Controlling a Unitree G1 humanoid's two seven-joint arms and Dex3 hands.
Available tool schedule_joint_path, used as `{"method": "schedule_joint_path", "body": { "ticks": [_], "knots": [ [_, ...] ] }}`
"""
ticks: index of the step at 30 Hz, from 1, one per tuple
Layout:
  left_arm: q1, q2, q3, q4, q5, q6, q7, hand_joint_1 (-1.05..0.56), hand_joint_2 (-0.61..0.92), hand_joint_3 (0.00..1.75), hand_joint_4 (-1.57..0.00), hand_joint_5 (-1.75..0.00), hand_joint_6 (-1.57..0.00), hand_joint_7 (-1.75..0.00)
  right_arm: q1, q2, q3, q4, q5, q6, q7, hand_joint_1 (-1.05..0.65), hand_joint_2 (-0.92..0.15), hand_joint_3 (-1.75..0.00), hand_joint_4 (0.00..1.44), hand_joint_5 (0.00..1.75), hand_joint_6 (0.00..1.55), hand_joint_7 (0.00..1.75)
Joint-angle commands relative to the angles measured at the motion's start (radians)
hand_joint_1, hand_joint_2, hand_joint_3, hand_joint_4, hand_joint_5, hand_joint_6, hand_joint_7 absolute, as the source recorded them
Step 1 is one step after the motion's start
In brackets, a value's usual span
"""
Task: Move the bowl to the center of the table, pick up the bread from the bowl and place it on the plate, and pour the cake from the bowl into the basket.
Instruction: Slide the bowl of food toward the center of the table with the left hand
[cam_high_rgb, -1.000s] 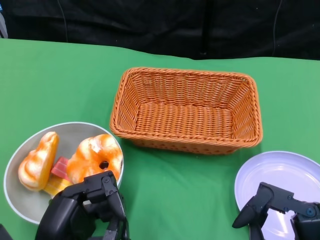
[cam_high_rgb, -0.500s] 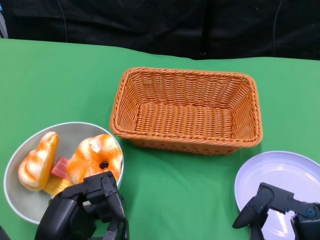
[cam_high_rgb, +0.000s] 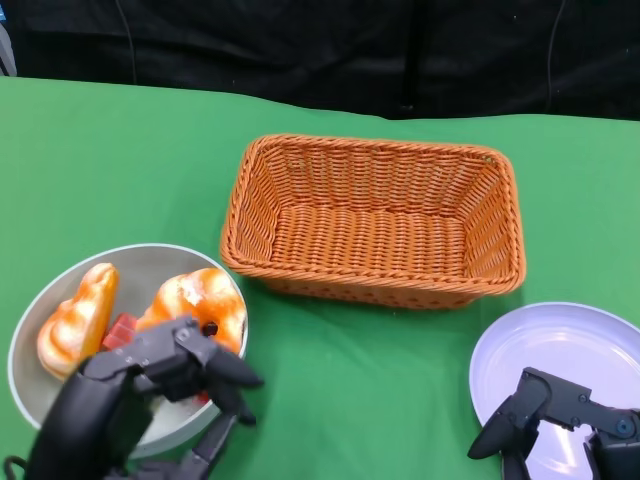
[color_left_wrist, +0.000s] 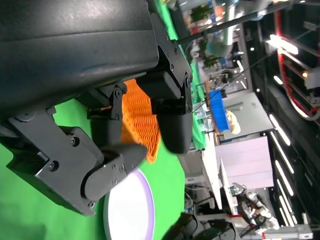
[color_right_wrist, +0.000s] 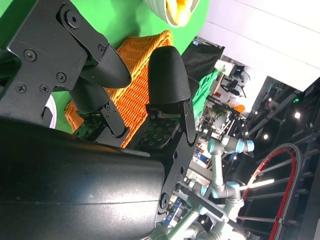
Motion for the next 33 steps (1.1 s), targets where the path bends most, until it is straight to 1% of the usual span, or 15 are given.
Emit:
{"method": "schedule_joint_path", "body": {
  "ticks": [1, 2, 3, 5, 8, 14, 16, 21, 23, 24, 26, 28, 30, 31, 33],
  "knots": [
    [-0.02, 0.053, 0.055, 0.01, 0.011, -0.034, -0.011, -0.42, 0.77, 0.53, -0.6, -0.92, -0.5, -0.61, 0.016, -0.014, -0.001, -0.033, -0.008, -0.03, 0.006, 0.04, -0.1, -1.75, 0.96, 1.68, 0.89, 1.34],
    [-0.026, 0.063, 0.069, 0.019, 0.012, -0.048, -0.015, -0.47, 0.86, 0.37, -0.59, -0.85, -0.48, -0.52, 0.015, -0.014, -0.003, -0.033, -0.009, -0.03, 0.006, 0.04, -0.1, -1.75, 0.96, 1.68, 0.89, 1.34],
    [-0.034, 0.073, 0.086, 0.035, 0.002, -0.065, -0.024, -0.49, 0.89, 0.31, -0.57, -0.81, -0.46, -0.48, 0.014, -0.014, -0.003, -0.032, -0.008, -0.03, 0.007, 0.04, -0.1, -1.75, 0.96, 1.68, 0.9, 1.34],
    [-0.047, 0.084, 0.11, 0.066, -0.02, -0.089, -0.037, -0.53, 0.91, 0.27, -0.51, -0.75, -0.42, -0.41, 0.011, -0.017, -0.006, -0.028, 0.0, -0.031, 0.01, 0.04, -0.1, -1.75, 0.97, 1.67, 0.9, 1.33],
    [-0.075, 0.098, 0.152, 0.117, -0.042, -0.124, -0.045, -0.58, 0.92, 0.27, -0.45, -0.71, -0.38, -0.36, 0.009, -0.016, -0.005, -0.02, 0.006, -0.035, 0.011, 0.04, -0.11, -1.75, 0.97, 1.67, 0.9, 1.33],
    [-0.148, 0.138, 0.252, 0.24, 0.002, -0.22, -0.02, -0.74, 0.92, 0.41, -0.45, -0.66, -0.41, -0.28, 0.011, -0.009, 0.001, -0.025, -0.01, -0.023, 0.009, 0.03, -0.1, -1.75, 0.97, 1.67, 0.9, 1.33],
    [-0.172, 0.156, 0.282, 0.284, 0.021, -0.242, -0.009, -0.75, 0.92, 0.42, -0.45, -0.65, -0.42, -0.27, 0.012, -0.009, -0.001, -0.024, -0.013, -0.024, 0.008, 0.03, -0.1, -1.75, 0.97, 1.67, 0.9, 1.33],
    [-0.236, 0.209, 0.347, 0.413, 0.096, -0.254, 0.044, -0.75, 0.92, 0.43, -0.36, -0.61, -0.39, -0.22, 0.002, -0.012, -0.002, -0.011, -0.005, -0.029, 0.008, 0.03, -0.11, -1.75, 0.97, 1.67, 0.9, 1.33],
    [-0.252, 0.218, 0.354, 0.445, 0.149, -0.243, 0.084, -0.76, 0.92, 0.44, -0.34, -0.61, -0.39, -0.2, -0.002, -0.01, -0.001, -0.006, -0.008, -0.029, 0.006, 0.02, -0.11, -1.75, 0.97, 1.67, 0.9, 1.33],
    [-0.258, 0.221, 0.353, 0.456, 0.165, -0.238, 0.097, -0.75, 0.92, 0.43, -0.29, -0.64, -0.38, -0.18, -0.003, -0.009, 0.0, -0.005, -0.009, -0.028, 0.005, 0.02, -0.11, -1.75, 0.97, 1.68, 0.9, 1.33],
    [-0.264, 0.228, 0.348, 0.463, 0.185, -0.211, 0.115, -0.73, 0.92, 0.43, -0.26, -0.66, -0.38, -0.17, -0.003, -0.009, 0.001, -0.007, -0.011, -0.026, 0.006, 0.01, -0.11, -1.75, 0.97, 1.68, 0.9, 1.33],
    [-0.265, 0.235, 0.341, 0.451, 0.216, -0.148, 0.137, -0.73, 0.92, 0.42, -0.1, -0.81, -0.35, -0.15, -0.002, -0.01, 0.0, -0.009, -0.01, -0.023, 0.007, 0.01, -0.1, -1.75, 0.97, 1.7, 0.89, 1.33],
    [-0.274, 0.243, 0.336, 0.454, 0.251, -0.099, 0.159, -0.73, 0.92, 0.41, -0.05, -0.85, -0.34, -0.14, -0.002, -0.011, 0.001, -0.01, -0.007, -0.022, 0.008, 0.01, -0.1, -1.75, 0.97, 1.7, 0.89, 1.33],
    [-0.281, 0.249, 0.333, 0.46, 0.274, -0.071, 0.174, -0.68, 0.92, 0.41, -0.02, -0.74, -0.3, -0.13, -0.002, -0.011, 0.001, -0.01, -0.004, -0.022, 0.009, 0.01, -0.1, -1.75, 0.96, 1.7, 0.89, 1.33],
    [-0.291, 0.261, 0.322, 0.465, 0.333, -0.015, 0.205, -0.65, 0.92, 0.4, 0.0, -0.65, -0.27, -0.11, -0.002, -0.011, 0.001, -0.01, -0.004, -0.023, 0.009, 0.01, -0.1, -1.75, 0.96, 1.7, 0.89, 1.33]
  ]
}}
